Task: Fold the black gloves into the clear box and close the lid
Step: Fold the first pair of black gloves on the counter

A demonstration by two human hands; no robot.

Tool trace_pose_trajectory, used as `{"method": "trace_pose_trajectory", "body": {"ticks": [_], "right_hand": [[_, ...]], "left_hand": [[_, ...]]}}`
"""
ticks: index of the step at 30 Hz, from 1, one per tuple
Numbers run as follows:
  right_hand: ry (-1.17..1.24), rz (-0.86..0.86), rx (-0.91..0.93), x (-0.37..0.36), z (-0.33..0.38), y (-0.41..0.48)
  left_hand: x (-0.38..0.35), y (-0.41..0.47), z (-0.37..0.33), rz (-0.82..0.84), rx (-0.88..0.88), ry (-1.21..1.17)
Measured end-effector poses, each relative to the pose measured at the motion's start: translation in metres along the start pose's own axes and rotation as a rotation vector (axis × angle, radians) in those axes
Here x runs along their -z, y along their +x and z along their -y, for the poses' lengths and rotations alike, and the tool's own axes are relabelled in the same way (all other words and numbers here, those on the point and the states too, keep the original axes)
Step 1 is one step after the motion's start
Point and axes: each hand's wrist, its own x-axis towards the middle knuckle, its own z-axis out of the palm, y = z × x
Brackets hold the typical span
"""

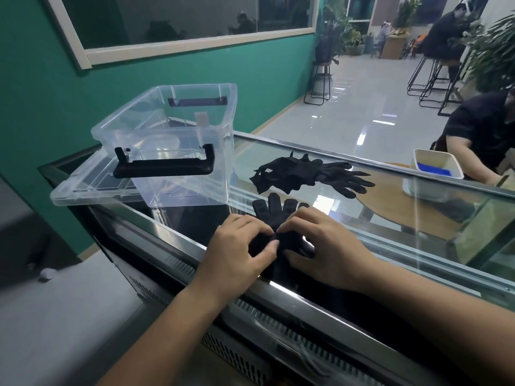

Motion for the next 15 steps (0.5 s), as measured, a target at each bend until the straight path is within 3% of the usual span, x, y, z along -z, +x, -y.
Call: {"method": "trace_pose_trajectory", "body": {"ticks": [3,7,15], "right_hand": [[-0.006,0.000,-0.009,0.000,-0.002,0.001],[-0.009,-0.021,-0.027,-0.002,-0.004,0.003],[0.067,-0.158,-0.192,0.000,-0.008,0.006]], "left_hand": [[0.008,0.006,0.006,0.111,-0.054,0.081],[0.010,0.016,0.008,0.139,-0.075,0.129],[0.006,0.020,-0.002,0.059,0.210,-0.180]]}}
